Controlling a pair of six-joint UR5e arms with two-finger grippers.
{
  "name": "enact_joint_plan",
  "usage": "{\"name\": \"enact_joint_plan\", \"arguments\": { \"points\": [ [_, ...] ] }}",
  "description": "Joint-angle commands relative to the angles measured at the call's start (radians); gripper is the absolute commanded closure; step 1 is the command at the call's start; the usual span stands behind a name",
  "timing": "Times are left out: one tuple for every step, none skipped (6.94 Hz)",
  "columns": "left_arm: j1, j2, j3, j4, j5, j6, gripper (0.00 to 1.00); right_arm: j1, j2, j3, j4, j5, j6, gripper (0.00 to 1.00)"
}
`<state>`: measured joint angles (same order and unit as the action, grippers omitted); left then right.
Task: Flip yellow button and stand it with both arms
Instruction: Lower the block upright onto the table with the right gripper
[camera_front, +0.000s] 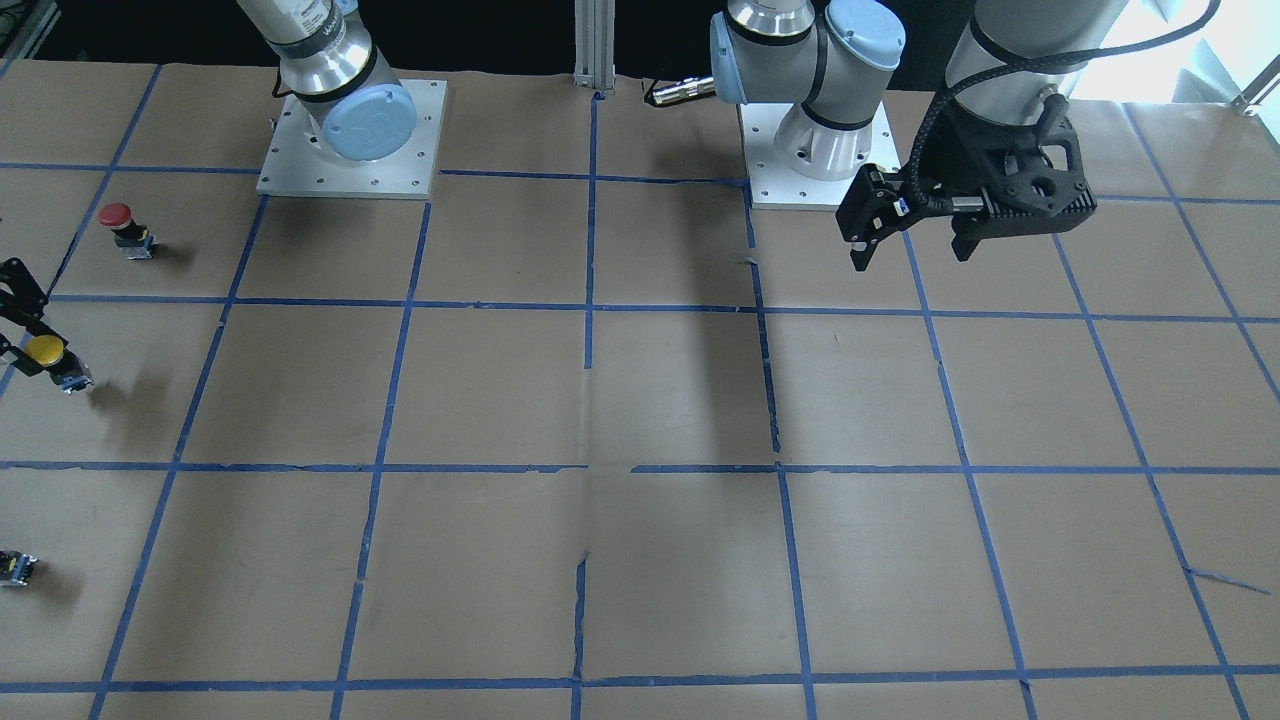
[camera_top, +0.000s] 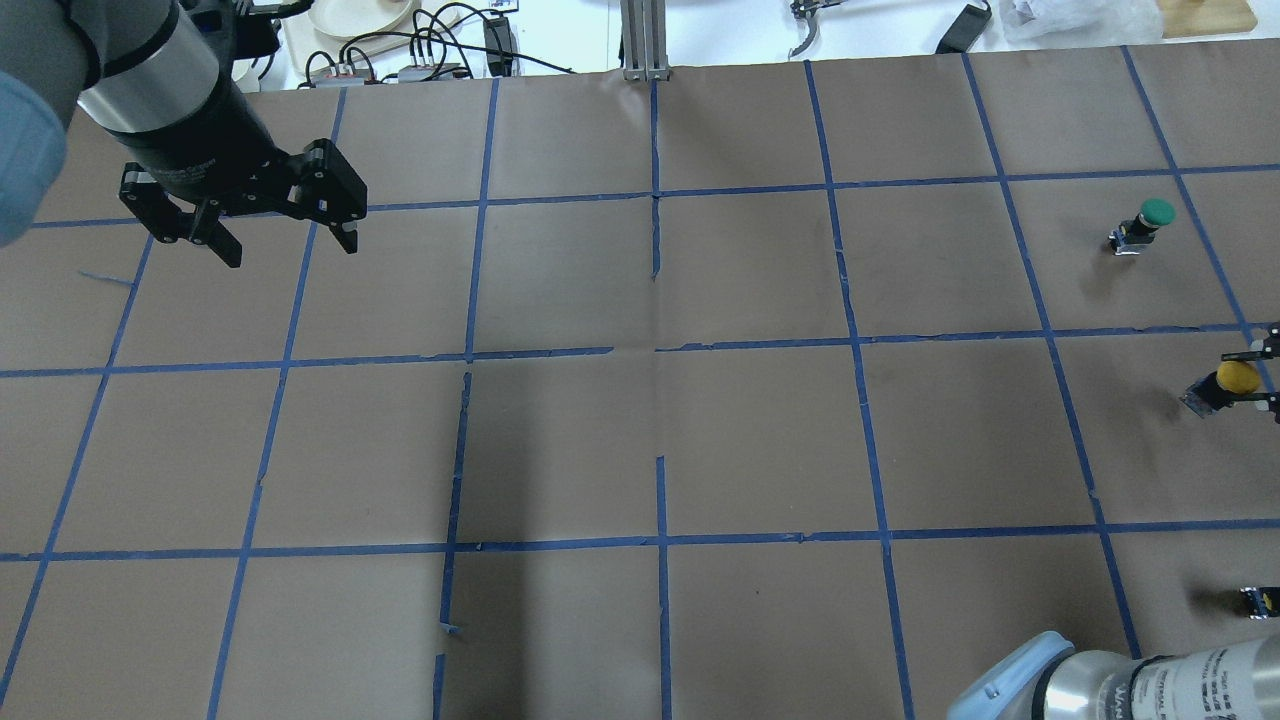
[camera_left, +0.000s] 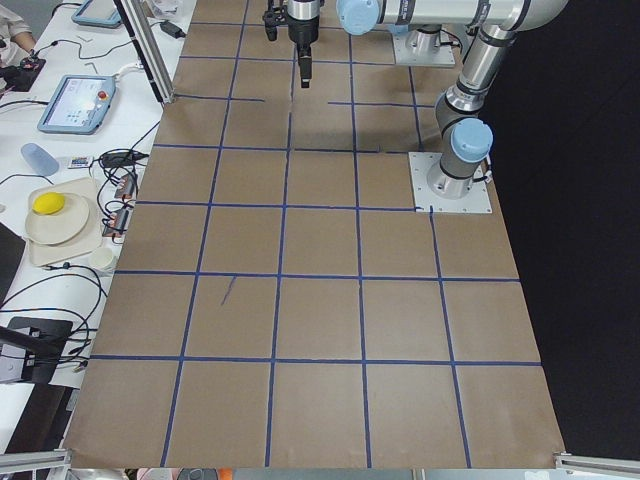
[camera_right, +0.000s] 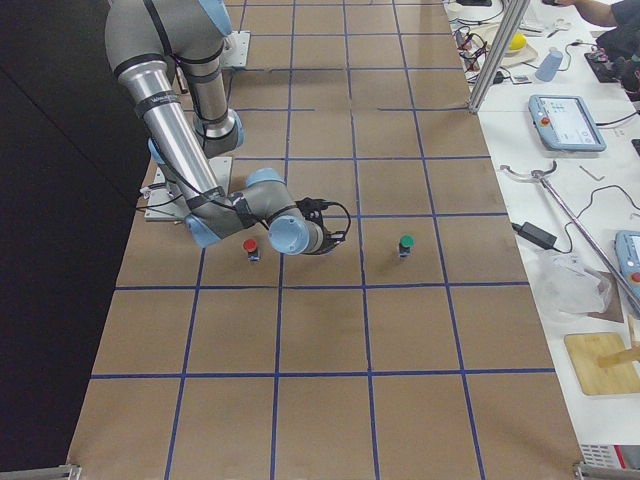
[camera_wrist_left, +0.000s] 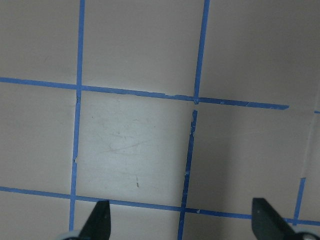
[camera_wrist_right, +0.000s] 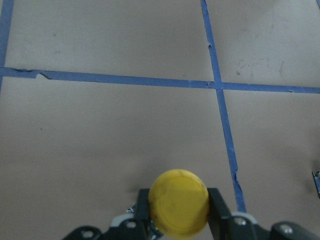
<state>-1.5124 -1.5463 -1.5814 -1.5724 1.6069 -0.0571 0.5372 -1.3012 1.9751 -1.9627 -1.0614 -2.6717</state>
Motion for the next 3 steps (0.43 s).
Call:
{"name": "enact_joint_plan", "arguments": {
  "points": [
    [0.014, 0.000, 0.001, 0.000, -0.002, 0.000, 0.00, 0.003, 0.040, -0.012, 0.005, 0.001, -0.011, 0.66],
    [0.012, 0.000, -0.002, -0.001, 0.001, 0.000, 0.00, 0.009, 0.040, -0.012, 0.005, 0.003, -0.013, 0.65],
    [0.017, 0.000, 0.006, 0.000, -0.001, 0.000, 0.00, 0.009, 0.039, -0.015, 0.005, 0.003, -0.016, 0.52]
  ]
}}
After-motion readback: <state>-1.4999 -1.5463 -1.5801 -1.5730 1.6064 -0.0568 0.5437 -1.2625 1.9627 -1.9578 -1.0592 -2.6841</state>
